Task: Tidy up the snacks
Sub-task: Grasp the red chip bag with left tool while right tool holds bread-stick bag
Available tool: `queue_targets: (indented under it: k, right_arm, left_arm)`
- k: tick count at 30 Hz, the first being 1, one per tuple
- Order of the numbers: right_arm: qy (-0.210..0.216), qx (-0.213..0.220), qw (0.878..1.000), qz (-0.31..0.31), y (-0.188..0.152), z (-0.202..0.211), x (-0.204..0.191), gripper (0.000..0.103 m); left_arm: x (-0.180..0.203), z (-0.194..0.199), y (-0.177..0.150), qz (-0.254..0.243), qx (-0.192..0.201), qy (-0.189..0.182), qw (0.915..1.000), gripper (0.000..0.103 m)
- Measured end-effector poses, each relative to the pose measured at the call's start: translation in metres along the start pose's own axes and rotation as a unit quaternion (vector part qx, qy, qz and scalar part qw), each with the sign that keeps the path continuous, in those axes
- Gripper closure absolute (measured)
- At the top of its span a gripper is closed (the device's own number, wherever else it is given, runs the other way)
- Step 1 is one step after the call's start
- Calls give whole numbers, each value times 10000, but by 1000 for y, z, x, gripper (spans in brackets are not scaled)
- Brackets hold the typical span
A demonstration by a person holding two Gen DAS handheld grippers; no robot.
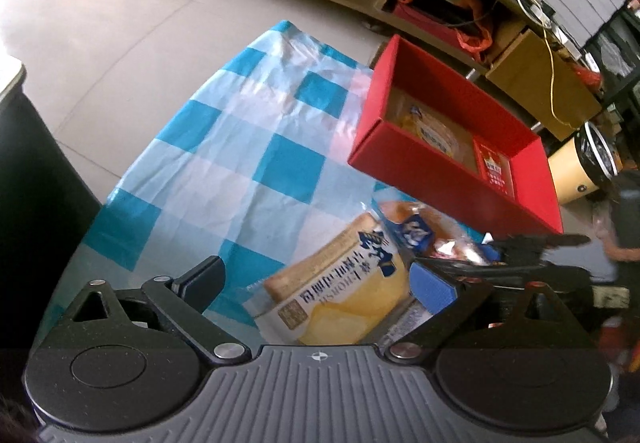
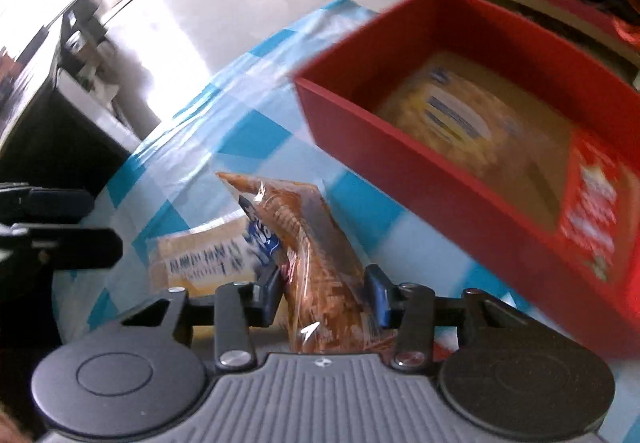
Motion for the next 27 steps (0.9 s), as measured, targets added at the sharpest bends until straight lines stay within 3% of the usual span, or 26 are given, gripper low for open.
queue_targets:
  k: [5, 9, 15, 27]
  right_arm:
    - [362, 637, 9957, -574, -26, 49, 0, 74]
    - [289, 955, 9914, -847, -42, 78, 7, 74]
    - [-39, 904, 9890, -1168, -83, 100, 24, 75]
    - [-41, 852, 9765, -1980, -116, 113, 69, 68]
  left_arm:
    - [24, -2, -9, -355, -21, -18, 9994, 2]
    - [55, -4, -21, -729, -113, -137, 9972, 2]
    - [107, -12, -47, -1370, -261, -208, 9900, 2]
    - [180, -56, -63, -2099, -236, 439, 9764, 3]
Point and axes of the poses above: each gripper's, at about its wrist camera, not at the fingertips, and z roughly against the way its jaws point, x to its right, y to its top, the point moved 8 cm from there along -z, roughly the way its jaws point, and after that the axes turned 14 degrees about y, right-handed, at the moved point
